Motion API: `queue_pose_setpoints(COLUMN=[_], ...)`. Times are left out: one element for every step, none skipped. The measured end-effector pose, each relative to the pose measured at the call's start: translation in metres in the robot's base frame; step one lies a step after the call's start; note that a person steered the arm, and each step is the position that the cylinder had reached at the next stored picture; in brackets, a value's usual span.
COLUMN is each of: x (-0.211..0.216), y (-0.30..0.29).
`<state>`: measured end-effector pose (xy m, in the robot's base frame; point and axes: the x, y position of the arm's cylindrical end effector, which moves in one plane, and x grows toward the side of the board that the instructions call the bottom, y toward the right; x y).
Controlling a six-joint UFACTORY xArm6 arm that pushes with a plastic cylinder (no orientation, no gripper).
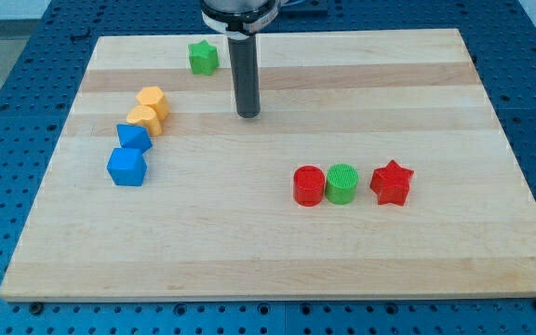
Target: Point your arm at the green star
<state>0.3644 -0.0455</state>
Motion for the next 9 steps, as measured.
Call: queue_pose_setpoints(x=[-0.004,-0.021,-0.031,-0.055,-0.085,-0.105,-0.110,-0.121,-0.133], y=[0.000,0.001,0.001,0.001,0.001,0.001,0.001,-0.003,-0.010])
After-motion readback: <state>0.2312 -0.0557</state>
